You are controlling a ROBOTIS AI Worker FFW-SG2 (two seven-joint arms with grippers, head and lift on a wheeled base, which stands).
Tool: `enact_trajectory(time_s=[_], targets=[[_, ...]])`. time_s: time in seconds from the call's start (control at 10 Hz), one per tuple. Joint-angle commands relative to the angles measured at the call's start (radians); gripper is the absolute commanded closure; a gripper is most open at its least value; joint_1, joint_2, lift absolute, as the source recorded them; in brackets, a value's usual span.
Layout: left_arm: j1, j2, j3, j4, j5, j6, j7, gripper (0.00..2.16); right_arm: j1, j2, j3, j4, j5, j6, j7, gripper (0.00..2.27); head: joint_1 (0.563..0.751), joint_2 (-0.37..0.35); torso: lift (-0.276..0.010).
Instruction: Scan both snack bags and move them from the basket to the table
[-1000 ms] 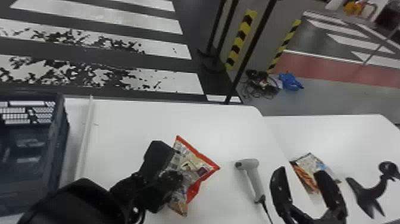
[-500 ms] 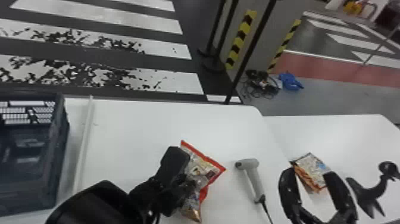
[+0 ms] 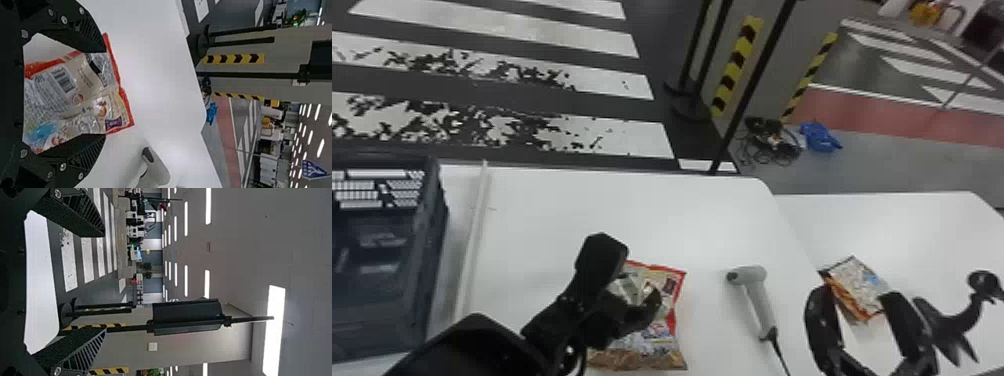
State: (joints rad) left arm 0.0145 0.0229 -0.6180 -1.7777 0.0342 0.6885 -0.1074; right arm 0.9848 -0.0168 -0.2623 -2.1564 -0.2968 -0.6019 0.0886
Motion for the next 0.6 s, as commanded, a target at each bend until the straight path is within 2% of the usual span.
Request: enact_trajectory(time_s=[0.0, 0.2, 0.4, 0.5], targets=[[0.081, 0.017, 0.112, -0.109, -0.005, -0.002, -0.014, 0.03, 0.002, 0.000, 0.000, 0.004, -0.001, -0.012, 0.002, 0.08, 0.695, -0.350, -0.098], [0.179, 0.094, 0.210, -0.266, -0.003, 0.001, -0.006, 0.03, -0.009, 0.000, 0.000, 0.026, -0.001, -0.012, 0.022, 0.08, 0.695, -0.350, -0.098], [0.269, 0.147, 0.280, -0.401, 0.001, -0.011, 0.002, 0.03, -0.028, 0.000, 0.003, 0.041, -0.004, -0.015, 0.049, 0.08, 0.695, -0.350, -0.098], [0.321, 0.158, 0.317, -0.454, 0.007, -0.057, 0.000, 0.03, -0.040, -0.002, 0.008, 0.053, -0.005, -0.012, 0.059, 0.08, 0.695, -0.350, -0.098]])
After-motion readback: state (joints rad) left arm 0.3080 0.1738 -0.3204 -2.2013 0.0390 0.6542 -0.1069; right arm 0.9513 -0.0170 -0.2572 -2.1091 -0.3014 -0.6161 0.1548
